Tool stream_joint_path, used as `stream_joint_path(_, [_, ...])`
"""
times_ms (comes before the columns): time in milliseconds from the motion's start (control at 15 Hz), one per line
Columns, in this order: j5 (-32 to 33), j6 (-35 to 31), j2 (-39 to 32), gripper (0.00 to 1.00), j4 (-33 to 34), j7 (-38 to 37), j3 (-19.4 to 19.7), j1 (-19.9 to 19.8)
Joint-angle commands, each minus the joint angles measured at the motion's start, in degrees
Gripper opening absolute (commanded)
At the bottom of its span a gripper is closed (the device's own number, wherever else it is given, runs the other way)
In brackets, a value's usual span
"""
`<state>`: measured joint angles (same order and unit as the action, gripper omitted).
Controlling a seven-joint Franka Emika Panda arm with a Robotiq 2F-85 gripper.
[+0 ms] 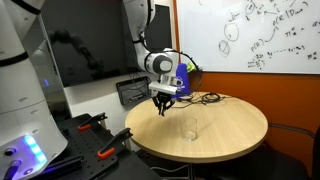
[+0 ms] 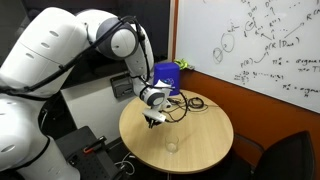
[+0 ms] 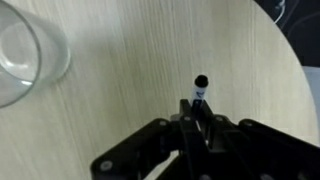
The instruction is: Take the marker out of the glass cup and put it on the table
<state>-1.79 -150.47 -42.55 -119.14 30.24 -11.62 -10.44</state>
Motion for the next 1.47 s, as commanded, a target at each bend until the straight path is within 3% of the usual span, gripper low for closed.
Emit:
stream_joint_path(0, [1.2,-2.6,-2.3,0.03,0.2,9.0,-4.9,-3.8])
stream_joint_path(67, [1.3,-3.1,-2.8,0.03,0.4,9.8,-5.7,-4.1])
stream_joint_path(133, [1.7,-3.1,-3.4,0.37,0.8,10.0,-5.7,-3.8])
stream_joint_path(267, [2.5,-4.0,-3.5,0.44,1.0,9.8,-5.4,-3.3])
stream_joint_path(467, [5.4,-3.4,-1.2,0.67,0.0,7.6,-3.1,-1.1])
stream_joint_path(533, [7.1,-2.3,0.2,0.76,-0.4,4.6,-0.6,1.1])
stream_joint_path(733, [7.9,0.8,4.4,0.97,-2.0,-0.9,1.8,2.8])
stream_joint_path(1067, [6.3,7.8,12.2,1.0,-5.5,-5.8,2.5,3.9])
stream_joint_path(1400, [3.3,3.3,15.9,1.0,-8.9,-4.9,1.5,3.1])
